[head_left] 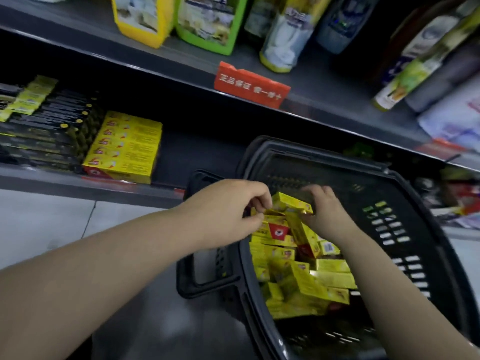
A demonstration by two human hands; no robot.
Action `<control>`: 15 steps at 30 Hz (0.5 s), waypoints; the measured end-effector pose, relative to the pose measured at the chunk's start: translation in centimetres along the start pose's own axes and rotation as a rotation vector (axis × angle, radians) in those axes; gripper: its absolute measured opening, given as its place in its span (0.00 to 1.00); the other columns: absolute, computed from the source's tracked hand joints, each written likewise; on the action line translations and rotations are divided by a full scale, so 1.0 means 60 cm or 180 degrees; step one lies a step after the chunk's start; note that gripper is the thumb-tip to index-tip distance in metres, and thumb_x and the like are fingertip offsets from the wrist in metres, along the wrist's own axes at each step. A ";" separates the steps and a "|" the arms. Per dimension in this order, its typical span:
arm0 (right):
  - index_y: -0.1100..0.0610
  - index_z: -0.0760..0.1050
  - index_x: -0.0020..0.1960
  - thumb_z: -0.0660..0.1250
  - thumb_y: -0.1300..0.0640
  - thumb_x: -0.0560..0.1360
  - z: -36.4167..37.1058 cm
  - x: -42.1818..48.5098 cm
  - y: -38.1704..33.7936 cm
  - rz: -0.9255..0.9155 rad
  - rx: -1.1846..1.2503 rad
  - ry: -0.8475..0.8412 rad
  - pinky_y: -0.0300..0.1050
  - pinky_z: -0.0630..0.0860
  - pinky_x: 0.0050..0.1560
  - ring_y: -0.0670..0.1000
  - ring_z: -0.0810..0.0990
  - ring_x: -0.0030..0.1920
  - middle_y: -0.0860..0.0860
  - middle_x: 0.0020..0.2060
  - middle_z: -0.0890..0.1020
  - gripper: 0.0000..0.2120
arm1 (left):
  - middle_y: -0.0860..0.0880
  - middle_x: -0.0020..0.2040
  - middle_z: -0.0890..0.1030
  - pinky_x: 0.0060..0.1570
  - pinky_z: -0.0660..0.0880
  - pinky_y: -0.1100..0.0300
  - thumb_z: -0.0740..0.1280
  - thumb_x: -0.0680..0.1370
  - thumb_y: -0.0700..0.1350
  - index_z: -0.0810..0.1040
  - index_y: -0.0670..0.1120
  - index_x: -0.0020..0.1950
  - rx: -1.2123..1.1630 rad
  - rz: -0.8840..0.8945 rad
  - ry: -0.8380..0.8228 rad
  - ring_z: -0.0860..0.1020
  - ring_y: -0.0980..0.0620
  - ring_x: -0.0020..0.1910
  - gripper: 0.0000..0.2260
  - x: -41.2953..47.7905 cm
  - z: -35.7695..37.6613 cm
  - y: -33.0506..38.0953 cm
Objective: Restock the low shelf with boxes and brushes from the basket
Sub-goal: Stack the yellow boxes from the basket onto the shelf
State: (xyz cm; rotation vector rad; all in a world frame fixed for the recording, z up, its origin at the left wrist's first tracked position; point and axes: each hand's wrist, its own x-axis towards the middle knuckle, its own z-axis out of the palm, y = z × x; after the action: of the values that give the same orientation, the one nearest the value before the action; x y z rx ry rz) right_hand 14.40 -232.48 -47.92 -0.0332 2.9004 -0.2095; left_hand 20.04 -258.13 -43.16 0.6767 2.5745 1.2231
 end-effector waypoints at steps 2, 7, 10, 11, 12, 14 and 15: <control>0.55 0.61 0.71 0.73 0.56 0.70 0.030 -0.006 0.035 0.0371 -0.0040 -0.0487 0.48 0.69 0.61 0.59 0.71 0.63 0.57 0.66 0.67 0.34 | 0.60 0.48 0.78 0.50 0.74 0.64 0.64 0.76 0.45 0.77 0.54 0.52 -0.0067 0.0000 -0.0060 0.75 0.64 0.48 0.07 0.010 0.012 0.008; 0.57 0.57 0.71 0.71 0.53 0.72 0.099 0.009 0.054 0.0831 0.0411 -0.0539 0.50 0.71 0.55 0.61 0.73 0.62 0.59 0.65 0.71 0.34 | 0.59 0.47 0.78 0.50 0.74 0.64 0.64 0.76 0.44 0.76 0.54 0.50 -0.0078 -0.0031 -0.0207 0.76 0.62 0.49 0.05 0.028 0.033 0.012; 0.57 0.61 0.70 0.66 0.52 0.75 0.110 0.029 0.049 0.0833 0.0106 -0.0105 0.52 0.72 0.56 0.61 0.74 0.62 0.59 0.64 0.72 0.27 | 0.59 0.47 0.78 0.49 0.74 0.66 0.65 0.76 0.44 0.75 0.55 0.49 -0.0035 -0.0037 -0.0266 0.76 0.62 0.48 0.06 0.032 0.034 0.008; 0.57 0.63 0.70 0.65 0.51 0.76 0.105 0.033 0.048 0.0766 -0.0049 -0.0104 0.52 0.72 0.57 0.61 0.74 0.61 0.59 0.64 0.72 0.25 | 0.59 0.47 0.78 0.48 0.74 0.67 0.65 0.76 0.44 0.75 0.55 0.49 -0.0057 -0.0042 -0.0270 0.76 0.63 0.48 0.06 0.033 0.032 0.007; 0.57 0.64 0.70 0.64 0.52 0.77 0.093 0.035 0.046 0.0723 -0.0131 -0.0164 0.51 0.72 0.56 0.61 0.74 0.61 0.59 0.64 0.72 0.24 | 0.58 0.47 0.79 0.47 0.74 0.68 0.65 0.76 0.44 0.76 0.54 0.50 -0.0090 -0.0061 -0.0275 0.76 0.63 0.47 0.06 0.034 0.031 0.006; 0.58 0.66 0.69 0.65 0.53 0.77 0.051 0.031 0.041 0.0645 -0.0016 -0.0275 0.48 0.73 0.52 0.59 0.77 0.57 0.59 0.62 0.75 0.23 | 0.57 0.48 0.79 0.48 0.75 0.65 0.65 0.76 0.44 0.76 0.53 0.52 -0.0185 -0.0151 -0.0260 0.77 0.63 0.46 0.06 0.038 0.030 0.004; 0.58 0.67 0.68 0.65 0.52 0.76 0.025 0.027 0.037 0.0579 0.0147 -0.0257 0.47 0.74 0.49 0.58 0.79 0.54 0.59 0.59 0.77 0.22 | 0.57 0.49 0.79 0.49 0.76 0.63 0.65 0.76 0.44 0.76 0.52 0.53 -0.0266 -0.0218 -0.0229 0.77 0.62 0.46 0.07 0.041 0.030 0.004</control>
State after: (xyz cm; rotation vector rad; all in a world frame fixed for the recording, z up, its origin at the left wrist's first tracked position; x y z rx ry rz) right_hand 13.17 -230.57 -50.05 0.2237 2.7961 -0.2365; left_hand 18.68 -255.58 -44.08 0.5990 2.4522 1.2535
